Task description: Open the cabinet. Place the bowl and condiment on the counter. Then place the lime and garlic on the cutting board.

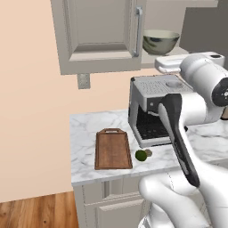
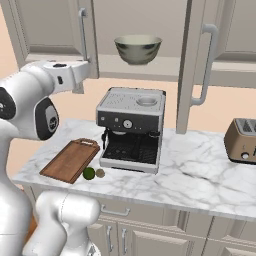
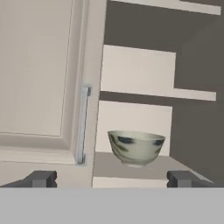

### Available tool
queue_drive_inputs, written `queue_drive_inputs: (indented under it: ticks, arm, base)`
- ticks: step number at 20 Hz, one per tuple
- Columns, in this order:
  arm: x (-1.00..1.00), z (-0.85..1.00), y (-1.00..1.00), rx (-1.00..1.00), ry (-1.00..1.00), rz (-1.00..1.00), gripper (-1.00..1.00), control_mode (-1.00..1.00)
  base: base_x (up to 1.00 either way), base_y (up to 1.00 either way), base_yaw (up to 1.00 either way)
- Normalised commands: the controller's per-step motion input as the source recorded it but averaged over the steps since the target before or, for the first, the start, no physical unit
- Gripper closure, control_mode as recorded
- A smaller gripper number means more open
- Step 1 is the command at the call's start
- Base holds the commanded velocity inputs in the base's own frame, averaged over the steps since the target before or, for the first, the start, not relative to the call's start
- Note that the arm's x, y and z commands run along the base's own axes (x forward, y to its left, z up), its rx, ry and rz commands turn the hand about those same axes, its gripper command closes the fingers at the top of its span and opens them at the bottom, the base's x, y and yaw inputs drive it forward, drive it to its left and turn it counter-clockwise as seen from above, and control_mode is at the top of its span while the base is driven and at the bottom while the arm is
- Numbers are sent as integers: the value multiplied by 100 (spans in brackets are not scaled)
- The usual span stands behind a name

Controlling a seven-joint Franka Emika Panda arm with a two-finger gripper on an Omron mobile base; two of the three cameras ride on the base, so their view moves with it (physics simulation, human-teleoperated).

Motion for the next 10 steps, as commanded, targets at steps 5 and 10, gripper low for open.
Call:
queue_drive_inputs:
  ticks: [5, 10]
  arm:
    - [8, 0, 29, 0, 0, 6, -100, -100]
    - [24, 0, 25, 0, 0, 0, -100, -100]
  base:
    - [0, 0, 0]
    - [0, 0, 0]
